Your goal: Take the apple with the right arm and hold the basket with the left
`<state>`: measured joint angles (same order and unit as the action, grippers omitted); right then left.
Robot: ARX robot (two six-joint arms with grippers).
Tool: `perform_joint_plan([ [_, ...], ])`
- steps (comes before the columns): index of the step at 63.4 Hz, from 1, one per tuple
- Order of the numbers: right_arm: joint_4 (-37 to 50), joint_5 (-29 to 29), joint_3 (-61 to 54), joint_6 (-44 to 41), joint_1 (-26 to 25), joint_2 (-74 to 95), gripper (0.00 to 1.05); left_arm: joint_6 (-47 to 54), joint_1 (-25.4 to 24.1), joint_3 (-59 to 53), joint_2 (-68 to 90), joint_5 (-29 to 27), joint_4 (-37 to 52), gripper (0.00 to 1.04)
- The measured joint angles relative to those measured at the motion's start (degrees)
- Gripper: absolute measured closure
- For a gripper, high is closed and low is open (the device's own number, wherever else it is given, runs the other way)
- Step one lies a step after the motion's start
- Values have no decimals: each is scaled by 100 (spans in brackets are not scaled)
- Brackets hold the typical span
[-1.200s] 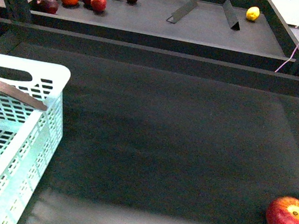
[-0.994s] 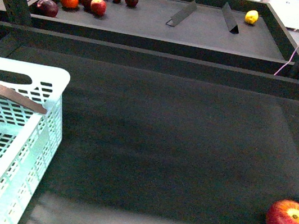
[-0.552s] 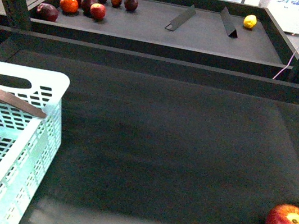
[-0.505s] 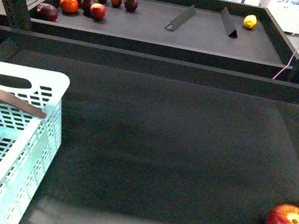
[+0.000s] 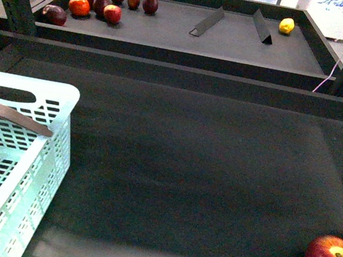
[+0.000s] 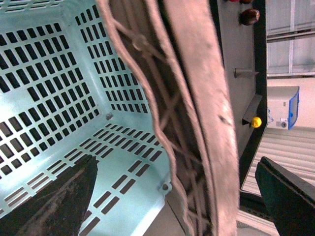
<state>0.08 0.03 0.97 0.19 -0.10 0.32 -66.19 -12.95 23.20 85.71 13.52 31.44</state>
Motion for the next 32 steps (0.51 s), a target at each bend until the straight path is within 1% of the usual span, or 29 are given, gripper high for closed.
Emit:
perform_joint_plan([
  [15,0,0,0,0,0,0,9,-284,-42,577,632,-131,105,7],
  [27,0,0,0,0,0,0,9,-313,-42,741,887,-199,42,7],
  [28,0,0,0,0,0,0,9,-310,-42,745,892,-210,28,8],
  [32,0,0,0,0,0,0,9,-310,-39,774,916,-264,-52,19],
])
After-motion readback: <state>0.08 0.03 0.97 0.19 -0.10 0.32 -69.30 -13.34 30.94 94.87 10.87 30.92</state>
